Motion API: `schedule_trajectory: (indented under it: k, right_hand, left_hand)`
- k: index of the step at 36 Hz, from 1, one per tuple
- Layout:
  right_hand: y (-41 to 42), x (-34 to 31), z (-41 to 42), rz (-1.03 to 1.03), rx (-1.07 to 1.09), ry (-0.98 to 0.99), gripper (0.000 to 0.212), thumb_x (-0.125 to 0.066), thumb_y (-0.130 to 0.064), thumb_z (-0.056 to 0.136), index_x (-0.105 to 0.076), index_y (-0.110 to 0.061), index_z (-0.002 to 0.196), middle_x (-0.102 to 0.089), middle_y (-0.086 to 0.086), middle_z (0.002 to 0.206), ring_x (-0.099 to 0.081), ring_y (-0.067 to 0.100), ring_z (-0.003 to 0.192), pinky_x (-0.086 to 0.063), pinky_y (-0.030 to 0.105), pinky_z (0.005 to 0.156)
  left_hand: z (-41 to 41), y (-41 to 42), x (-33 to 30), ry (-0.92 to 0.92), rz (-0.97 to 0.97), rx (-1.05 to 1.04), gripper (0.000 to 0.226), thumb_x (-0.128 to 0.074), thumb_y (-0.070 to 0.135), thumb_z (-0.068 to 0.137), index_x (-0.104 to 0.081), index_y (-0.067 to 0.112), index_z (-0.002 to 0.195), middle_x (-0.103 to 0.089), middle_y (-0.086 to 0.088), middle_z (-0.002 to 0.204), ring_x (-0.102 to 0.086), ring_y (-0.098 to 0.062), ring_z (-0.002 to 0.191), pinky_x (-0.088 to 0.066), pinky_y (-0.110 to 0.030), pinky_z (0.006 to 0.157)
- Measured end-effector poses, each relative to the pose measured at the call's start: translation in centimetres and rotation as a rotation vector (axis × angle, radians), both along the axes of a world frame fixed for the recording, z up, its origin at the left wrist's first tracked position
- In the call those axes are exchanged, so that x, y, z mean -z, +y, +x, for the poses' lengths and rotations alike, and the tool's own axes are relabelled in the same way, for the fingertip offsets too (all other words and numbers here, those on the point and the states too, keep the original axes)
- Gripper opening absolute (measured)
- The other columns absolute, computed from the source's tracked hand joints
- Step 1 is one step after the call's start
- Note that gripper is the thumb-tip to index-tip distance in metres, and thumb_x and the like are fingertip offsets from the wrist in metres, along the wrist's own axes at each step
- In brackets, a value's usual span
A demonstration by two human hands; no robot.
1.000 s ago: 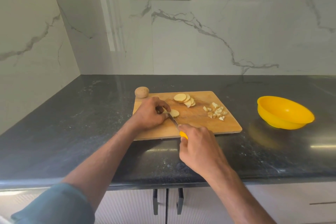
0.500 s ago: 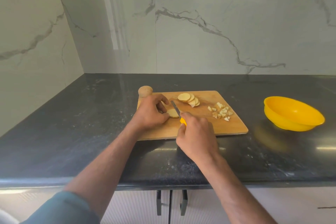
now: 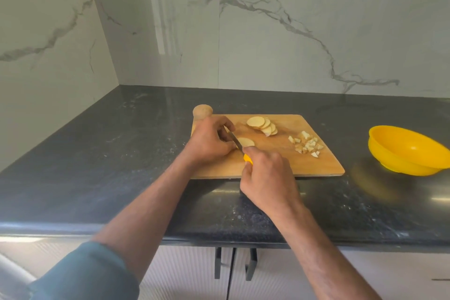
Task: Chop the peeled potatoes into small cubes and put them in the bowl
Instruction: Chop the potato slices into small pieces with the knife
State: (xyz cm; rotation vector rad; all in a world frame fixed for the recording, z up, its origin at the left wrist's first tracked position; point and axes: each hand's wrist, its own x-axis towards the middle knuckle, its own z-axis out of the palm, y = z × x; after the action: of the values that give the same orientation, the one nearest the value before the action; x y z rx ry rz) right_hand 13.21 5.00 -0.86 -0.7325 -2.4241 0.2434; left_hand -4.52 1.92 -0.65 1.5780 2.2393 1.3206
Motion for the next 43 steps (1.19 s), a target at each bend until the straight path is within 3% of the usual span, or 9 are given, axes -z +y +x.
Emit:
schedule_trajectory:
  k: [6, 12, 21, 26, 28, 32, 35, 39, 43]
  right_hand:
    - [0.0, -0.2, -0.1, -0.036, -0.017, -0.03, 0.042, -0.055, -0.016, 0.095, -0.059, -0.016, 0.136, -0.072, 0.004, 0.107, -0.066, 0.018, 0.091, -0.043, 0.018, 0.072]
    - [-0.1, -0.4, -0.2, -0.036, -0.009, -0.078, 0.034, -0.055, -0.011, 0.093, -0.063, -0.011, 0.126, -0.071, 0.007, 0.097, -0.049, 0.014, 0.072, -0.047, 0.022, 0.067]
    - [-0.5, -0.9, 0.5, -0.086, -0.015, -0.112, 0.032, -0.055, -0.008, 0.093, -0.062, -0.012, 0.124, -0.069, 0.007, 0.106, -0.06, 0.02, 0.089, -0.057, 0.031, 0.079]
    - [-1.1, -0.5, 1.8, -0.091, 0.004, -0.12, 0.029, -0.055, -0.012, 0.092, -0.064, -0.015, 0.12, -0.069, 0.005, 0.096, -0.061, 0.021, 0.083, -0.058, 0.033, 0.073]
    - [-1.1, -0.7, 2.6, -0.097, 0.007, -0.098, 0.032, -0.056, -0.013, 0.092, -0.066, -0.017, 0.123, -0.072, 0.005, 0.098, -0.062, 0.02, 0.082, -0.054, 0.026, 0.069]
    - [-0.8, -1.7, 4.4, -0.123, 0.026, -0.008, 0.036, -0.059, -0.011, 0.089, -0.07, -0.018, 0.123, -0.075, -0.001, 0.104, -0.067, 0.016, 0.084, -0.048, 0.017, 0.068]
    - [0.4, -2.0, 4.9, -0.144, 0.076, 0.084, 0.034, -0.061, -0.009, 0.086, -0.073, -0.017, 0.117, -0.075, -0.001, 0.102, -0.067, 0.016, 0.081, -0.052, 0.019, 0.065]
    - [2.3, -1.9, 4.8, -0.107, 0.137, 0.167, 0.035, -0.061, -0.008, 0.086, -0.071, -0.016, 0.118, -0.076, 0.004, 0.097, -0.069, 0.025, 0.081, -0.06, 0.039, 0.07]
    - [3.2, -1.1, 4.7, -0.081, 0.165, 0.184, 0.036, -0.062, -0.01, 0.087, -0.07, -0.013, 0.122, -0.076, 0.007, 0.101, -0.07, 0.028, 0.084, -0.06, 0.043, 0.074]
  left_hand:
    - [0.0, 0.0, 0.0, 0.009, -0.032, 0.001, 0.03, -0.08, 0.0, 0.078, -0.07, 0.014, 0.103, -0.071, 0.001, 0.075, -0.067, -0.004, 0.071, -0.055, -0.016, 0.069]
    - [0.1, -0.1, -0.1, -0.006, -0.037, -0.018, 0.029, -0.081, 0.001, 0.079, -0.07, 0.015, 0.103, -0.072, 0.0, 0.076, -0.069, -0.004, 0.072, -0.057, -0.017, 0.073]
    - [0.0, -0.2, -0.3, -0.006, -0.07, -0.018, 0.027, -0.081, 0.001, 0.081, -0.073, 0.013, 0.104, -0.071, -0.001, 0.079, -0.064, -0.004, 0.068, -0.051, -0.011, 0.067]
    - [-0.1, 0.0, -0.2, -0.002, -0.102, -0.003, 0.023, -0.078, 0.007, 0.087, -0.078, 0.019, 0.107, -0.071, 0.002, 0.089, -0.067, -0.009, 0.086, -0.052, -0.013, 0.073]
    - [-0.1, 0.0, 0.0, 0.018, -0.103, 0.009, 0.02, -0.076, 0.005, 0.088, -0.08, 0.018, 0.102, -0.071, 0.005, 0.091, -0.065, -0.01, 0.089, -0.048, -0.011, 0.075]
    - [0.1, 0.0, 0.0, 0.053, -0.094, 0.031, 0.023, -0.069, 0.0, 0.087, -0.08, 0.015, 0.102, -0.069, 0.006, 0.089, -0.065, -0.013, 0.087, -0.057, -0.024, 0.08]
    - [0.2, -0.1, 0.0, 0.083, -0.078, 0.052, 0.031, -0.065, -0.001, 0.085, -0.076, 0.012, 0.111, -0.063, 0.01, 0.085, -0.062, -0.009, 0.081, -0.054, -0.019, 0.074]
    - [-0.1, 0.3, -0.4, 0.161, -0.159, 0.097, 0.041, -0.065, 0.008, 0.082, -0.071, 0.016, 0.121, -0.065, 0.001, 0.103, -0.059, -0.007, 0.084, -0.048, -0.016, 0.074]
    - [-0.6, 0.9, -2.4, 0.262, -0.276, 0.198, 0.04, -0.07, 0.033, 0.088, -0.07, 0.023, 0.127, -0.063, 0.0, 0.12, -0.062, -0.016, 0.095, -0.053, -0.033, 0.088]
